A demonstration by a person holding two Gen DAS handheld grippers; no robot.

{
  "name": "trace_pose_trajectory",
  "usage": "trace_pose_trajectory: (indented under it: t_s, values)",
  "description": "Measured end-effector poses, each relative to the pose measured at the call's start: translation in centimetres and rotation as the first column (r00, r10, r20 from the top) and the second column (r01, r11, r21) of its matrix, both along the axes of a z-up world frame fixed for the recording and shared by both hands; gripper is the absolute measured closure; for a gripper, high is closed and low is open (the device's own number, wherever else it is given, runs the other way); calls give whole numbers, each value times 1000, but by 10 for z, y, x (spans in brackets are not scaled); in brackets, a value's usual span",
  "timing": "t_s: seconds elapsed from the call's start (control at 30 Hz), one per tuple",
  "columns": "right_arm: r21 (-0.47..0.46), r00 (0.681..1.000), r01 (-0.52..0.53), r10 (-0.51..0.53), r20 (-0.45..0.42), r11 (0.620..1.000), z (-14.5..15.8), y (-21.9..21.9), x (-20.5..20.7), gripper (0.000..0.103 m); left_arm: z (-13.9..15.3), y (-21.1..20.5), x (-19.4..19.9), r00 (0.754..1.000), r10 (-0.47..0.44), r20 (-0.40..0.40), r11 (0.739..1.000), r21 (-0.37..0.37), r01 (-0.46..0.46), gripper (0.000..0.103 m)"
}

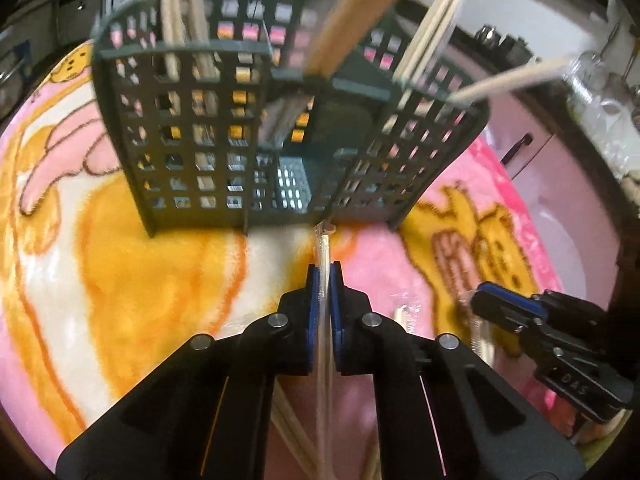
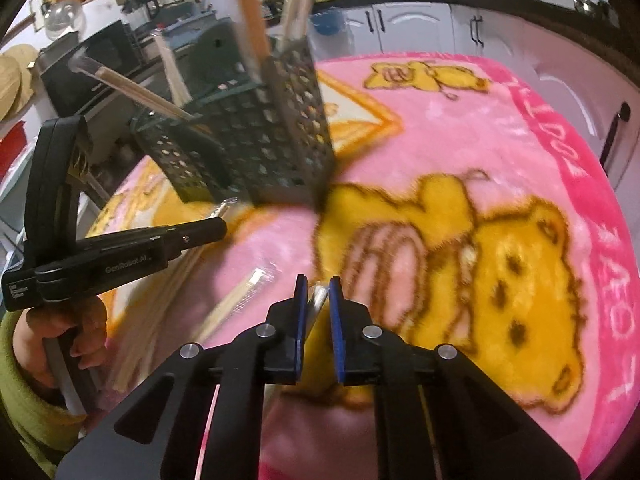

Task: Organize utensils
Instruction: 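Lift both held chopsticks upright and carry them above the caddy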

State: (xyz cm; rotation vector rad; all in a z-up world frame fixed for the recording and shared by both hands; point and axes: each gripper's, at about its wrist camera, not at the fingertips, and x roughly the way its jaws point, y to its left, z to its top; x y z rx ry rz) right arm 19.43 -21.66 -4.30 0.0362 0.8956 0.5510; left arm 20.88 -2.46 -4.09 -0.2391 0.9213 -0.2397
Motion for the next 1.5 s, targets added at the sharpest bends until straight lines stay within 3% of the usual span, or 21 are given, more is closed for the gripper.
trace_pose_trajectory:
  t_s: [0.63,1.0,1.5]
  values:
    - [49,974,-101,89,207,994,81,33,-25,96,78,43,-41,969,91,232,991,-120,-64,100]
    - [69,938,-136,106,330,988,123,41,-40,96,102,59,-54,941,137,309,986,-130,-101,100]
    - [97,893,-142,86,442,985,162,42,-43,96,136,61,-63,908,120,401,989,-123,-76,100]
